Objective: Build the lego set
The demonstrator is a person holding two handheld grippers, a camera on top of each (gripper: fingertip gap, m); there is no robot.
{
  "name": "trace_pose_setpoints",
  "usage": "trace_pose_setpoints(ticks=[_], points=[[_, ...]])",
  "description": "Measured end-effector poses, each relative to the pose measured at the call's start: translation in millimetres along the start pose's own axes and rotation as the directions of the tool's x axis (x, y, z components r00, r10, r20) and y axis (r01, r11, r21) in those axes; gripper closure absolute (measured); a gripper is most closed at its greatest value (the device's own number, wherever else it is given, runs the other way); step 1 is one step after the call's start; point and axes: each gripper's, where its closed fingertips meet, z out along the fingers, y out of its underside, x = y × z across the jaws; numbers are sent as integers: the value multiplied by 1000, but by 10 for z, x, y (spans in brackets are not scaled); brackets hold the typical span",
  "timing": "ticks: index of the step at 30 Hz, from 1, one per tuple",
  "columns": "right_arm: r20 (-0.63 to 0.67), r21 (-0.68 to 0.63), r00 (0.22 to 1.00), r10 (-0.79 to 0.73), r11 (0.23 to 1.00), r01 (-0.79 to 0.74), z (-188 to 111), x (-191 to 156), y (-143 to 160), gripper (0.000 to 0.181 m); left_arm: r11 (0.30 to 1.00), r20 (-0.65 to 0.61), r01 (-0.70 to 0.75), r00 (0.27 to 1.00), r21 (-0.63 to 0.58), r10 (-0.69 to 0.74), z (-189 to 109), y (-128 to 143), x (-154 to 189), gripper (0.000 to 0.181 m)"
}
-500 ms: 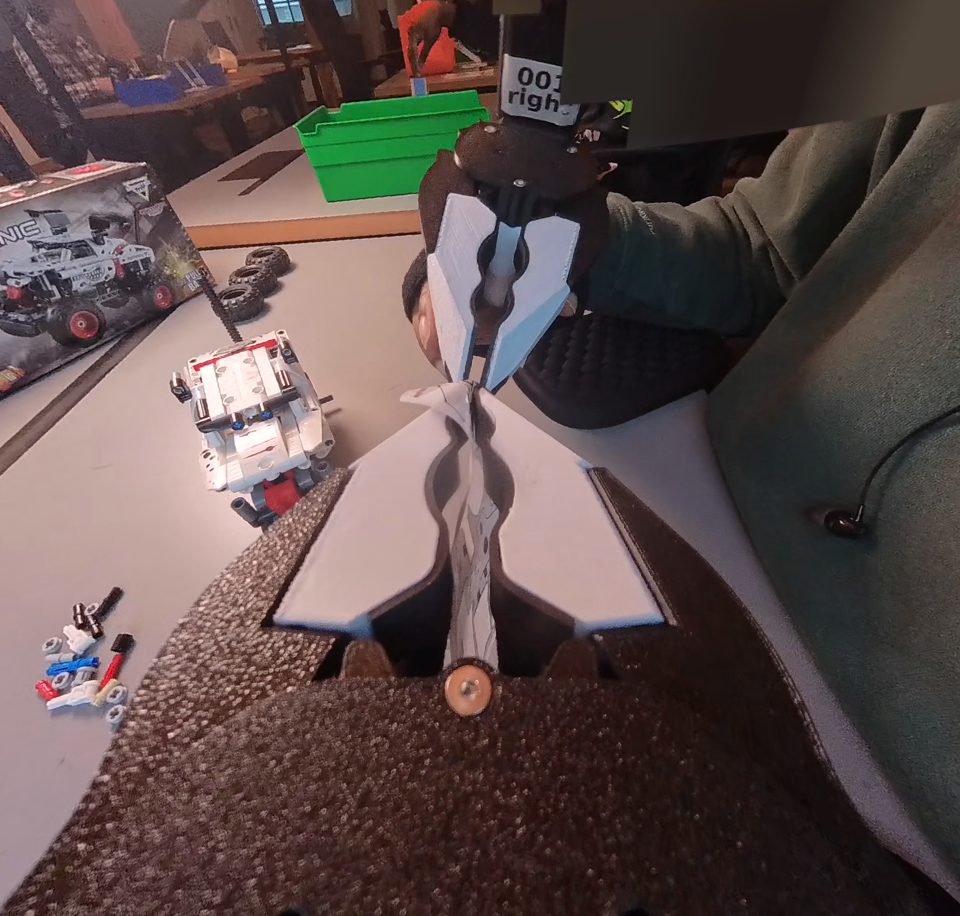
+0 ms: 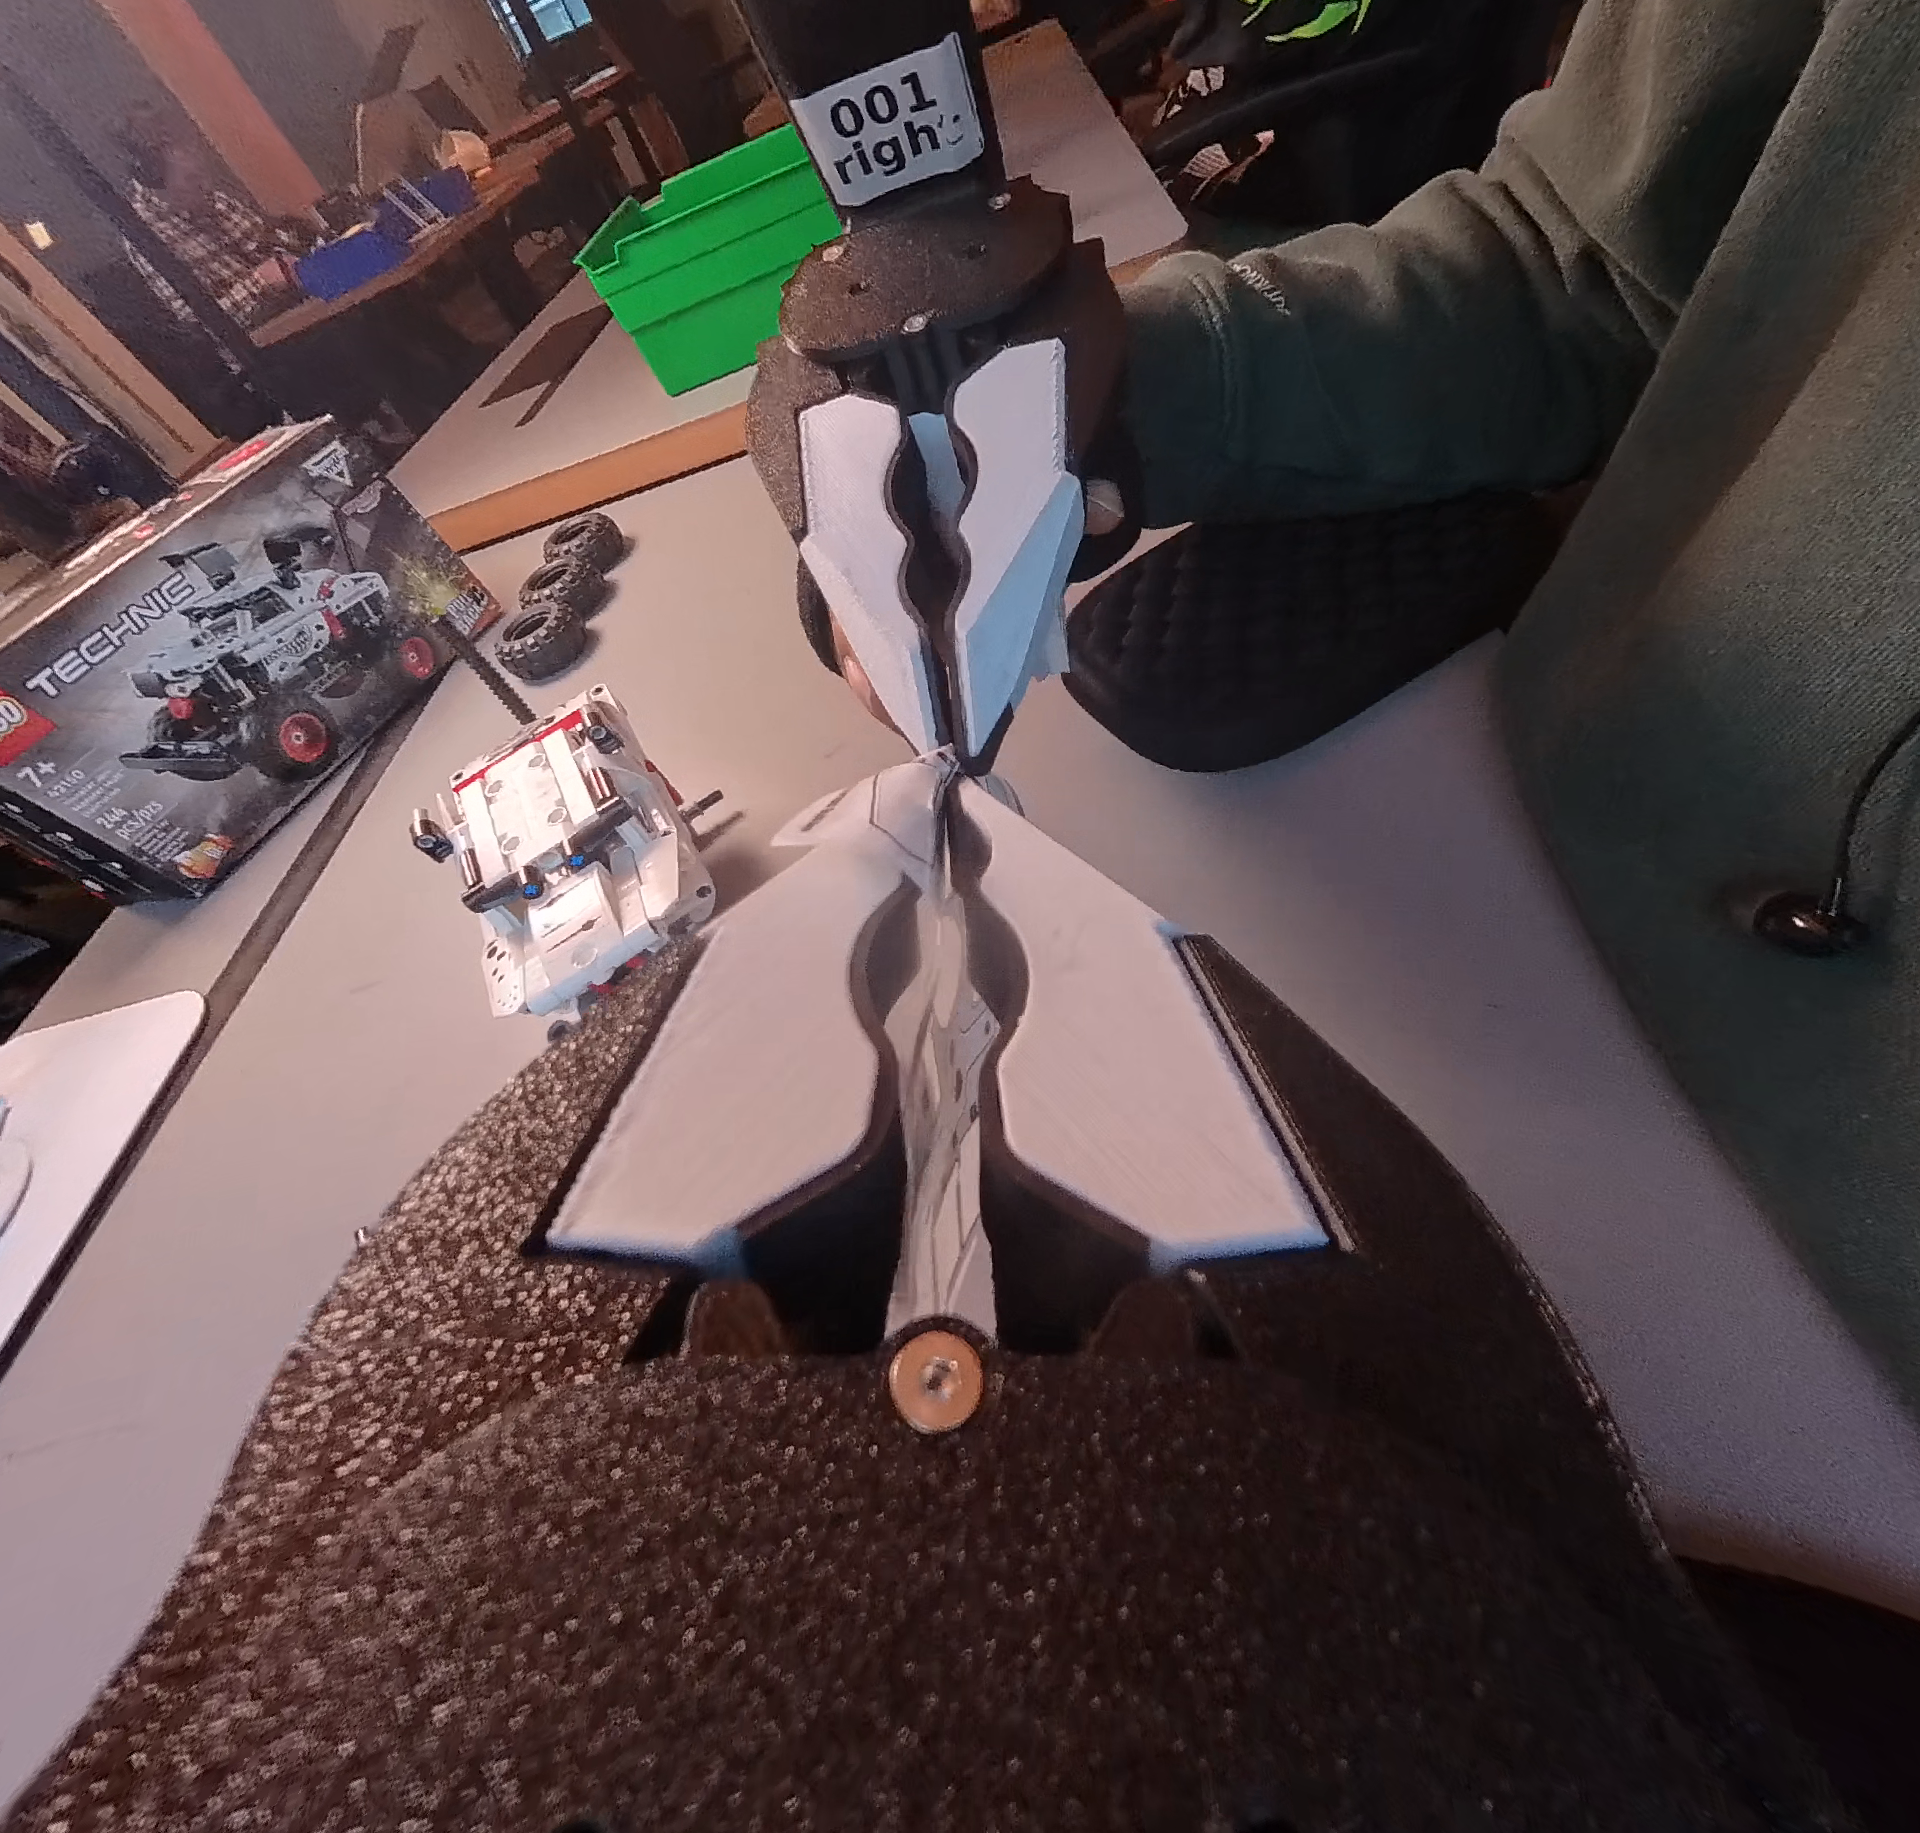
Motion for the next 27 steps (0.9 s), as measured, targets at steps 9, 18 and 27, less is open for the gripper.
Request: trace_pose_setpoints(ticks=[9, 18, 27], points=[[74, 2, 997, 33, 999, -33, -33, -63, 38, 181, 991, 8, -127, 992, -48, 127, 31, 16, 90, 181], [38, 80, 998, 43, 996, -46, -180, 31, -77, 181, 988, 23, -143, 989, -65, 145, -2, 46, 51, 181], [-55, 9, 997, -54, 998, 55, -100, 71, -26, 155, 996, 25, -90, 996, -17, 91, -15, 8, 18, 181]])
